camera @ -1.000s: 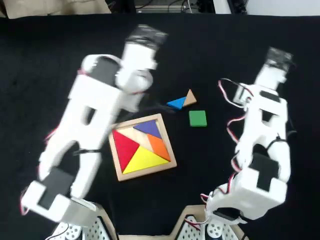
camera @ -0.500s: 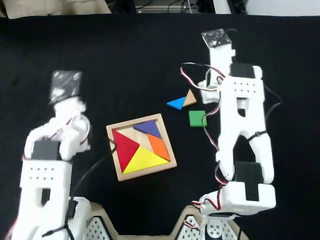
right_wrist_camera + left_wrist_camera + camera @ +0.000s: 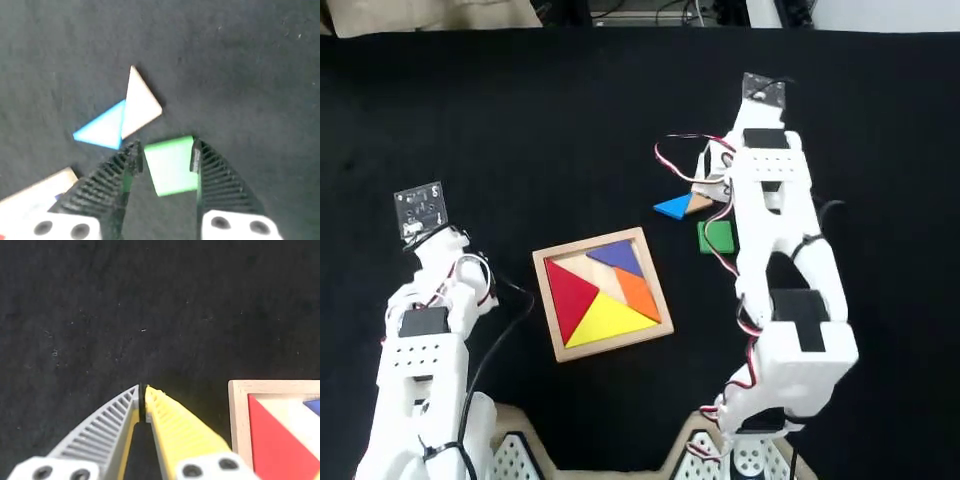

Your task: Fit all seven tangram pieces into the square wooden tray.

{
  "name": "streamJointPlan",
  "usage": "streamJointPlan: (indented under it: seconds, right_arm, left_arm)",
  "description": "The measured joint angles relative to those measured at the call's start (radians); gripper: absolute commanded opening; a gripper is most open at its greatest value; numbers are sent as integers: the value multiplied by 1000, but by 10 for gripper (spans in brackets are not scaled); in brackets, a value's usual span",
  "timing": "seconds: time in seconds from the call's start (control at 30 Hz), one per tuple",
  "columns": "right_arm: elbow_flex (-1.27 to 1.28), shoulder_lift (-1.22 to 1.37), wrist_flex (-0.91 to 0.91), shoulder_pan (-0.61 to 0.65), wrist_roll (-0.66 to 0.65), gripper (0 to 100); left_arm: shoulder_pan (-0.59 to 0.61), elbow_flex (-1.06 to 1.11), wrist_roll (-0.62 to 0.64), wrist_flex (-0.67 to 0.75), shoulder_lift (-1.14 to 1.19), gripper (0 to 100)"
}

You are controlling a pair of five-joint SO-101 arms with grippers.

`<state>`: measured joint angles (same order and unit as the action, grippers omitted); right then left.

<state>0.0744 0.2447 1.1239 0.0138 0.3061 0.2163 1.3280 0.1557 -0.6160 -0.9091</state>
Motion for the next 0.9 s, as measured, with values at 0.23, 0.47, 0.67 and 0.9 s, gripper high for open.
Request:
streamJointPlan:
  seconds: [0.23, 0.47, 0.67, 0.9]
  right_arm:
    - [-32, 44, -78, 64, 11, 251]
    - [-110, 150, -81, 63, 11, 250]
    - [-193, 282, -81, 63, 11, 250]
    - [-287, 361, -23, 63, 11, 243]
  left_arm:
    - [0, 0, 0, 12, 2, 30]
    - [0, 0, 0, 12, 2, 30]
    - [0, 0, 0, 12, 2, 30]
    - [0, 0, 0, 12, 2, 30]
